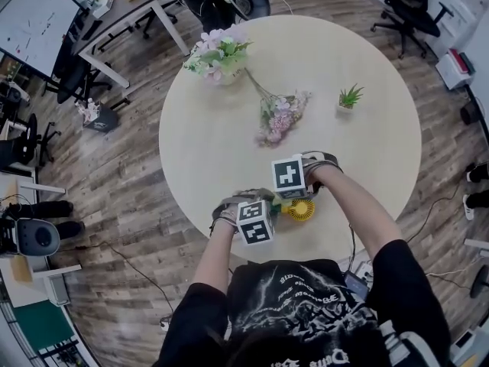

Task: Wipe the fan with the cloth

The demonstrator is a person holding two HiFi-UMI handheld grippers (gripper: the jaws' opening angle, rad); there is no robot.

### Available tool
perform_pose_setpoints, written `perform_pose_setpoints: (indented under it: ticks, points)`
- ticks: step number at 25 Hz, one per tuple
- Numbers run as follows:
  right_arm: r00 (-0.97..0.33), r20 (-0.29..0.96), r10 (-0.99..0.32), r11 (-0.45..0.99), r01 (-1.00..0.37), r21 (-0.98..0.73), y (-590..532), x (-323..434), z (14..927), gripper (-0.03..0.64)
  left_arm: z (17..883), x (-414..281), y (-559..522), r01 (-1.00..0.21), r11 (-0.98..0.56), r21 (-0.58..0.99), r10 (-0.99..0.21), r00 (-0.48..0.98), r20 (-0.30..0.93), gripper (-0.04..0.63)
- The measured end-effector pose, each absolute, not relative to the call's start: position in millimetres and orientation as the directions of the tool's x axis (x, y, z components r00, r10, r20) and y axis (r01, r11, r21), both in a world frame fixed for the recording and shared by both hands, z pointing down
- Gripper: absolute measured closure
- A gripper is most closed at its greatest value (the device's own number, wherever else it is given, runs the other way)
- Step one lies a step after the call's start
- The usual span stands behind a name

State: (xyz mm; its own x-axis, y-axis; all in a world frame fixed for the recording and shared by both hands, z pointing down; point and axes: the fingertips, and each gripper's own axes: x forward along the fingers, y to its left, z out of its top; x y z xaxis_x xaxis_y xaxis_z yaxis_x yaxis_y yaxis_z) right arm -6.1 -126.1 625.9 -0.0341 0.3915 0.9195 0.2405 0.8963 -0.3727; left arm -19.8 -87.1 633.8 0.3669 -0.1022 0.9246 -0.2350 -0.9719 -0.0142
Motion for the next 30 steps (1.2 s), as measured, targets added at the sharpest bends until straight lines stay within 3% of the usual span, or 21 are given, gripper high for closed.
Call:
perform_pose_setpoints:
  ticks: [5, 9, 15, 18, 22, 26, 30]
  points:
    - [0.003, 0.921, 0.389, 0.896, 0.231, -0.379, -123, -5, 632, 0.594, 638, -25, -89, -0.358, -0.931, 0.073, -0.095, 0.428, 0.899, 0.38]
    - [-0.13, 0.887, 0.443, 0.891, 0.171, -0.42, -118, -27, 625, 0.594, 637, -25, -91, -0.418, -0.903, 0.098, -0.118, 0.462, 0.879, 0.37]
    - [-0.38, 0.808, 0.45, 0.796, -0.24, -0.556, -133, -36, 629, 0.594, 635, -31, -95, -0.499, -0.863, 0.081, -0.189, 0.467, 0.864, 0.34]
    - [-0.546, 0.765, 0.342, 0.756, -0.323, -0.569, -155, -32, 612, 0.592, 631, -40, -99, -0.552, -0.832, 0.047, -0.256, 0.458, 0.851, 0.33]
    - [-0.734, 0.671, 0.107, 0.673, -0.443, -0.592, -193, -12, 580, 0.592, 620, -43, -100, -0.514, -0.858, -0.02, -0.288, 0.448, 0.846, 0.328]
    - [-0.837, 0.53, -0.141, 0.52, -0.518, -0.68, -210, 29, 552, 0.592, 607, -28, -98, -0.396, -0.914, -0.084, -0.281, 0.472, 0.836, 0.328]
    - [-0.821, 0.494, -0.286, 0.42, -0.571, -0.705, -197, 70, 550, 0.592, 617, -20, -83, -0.174, -0.971, -0.163, -0.223, 0.416, 0.881, 0.328]
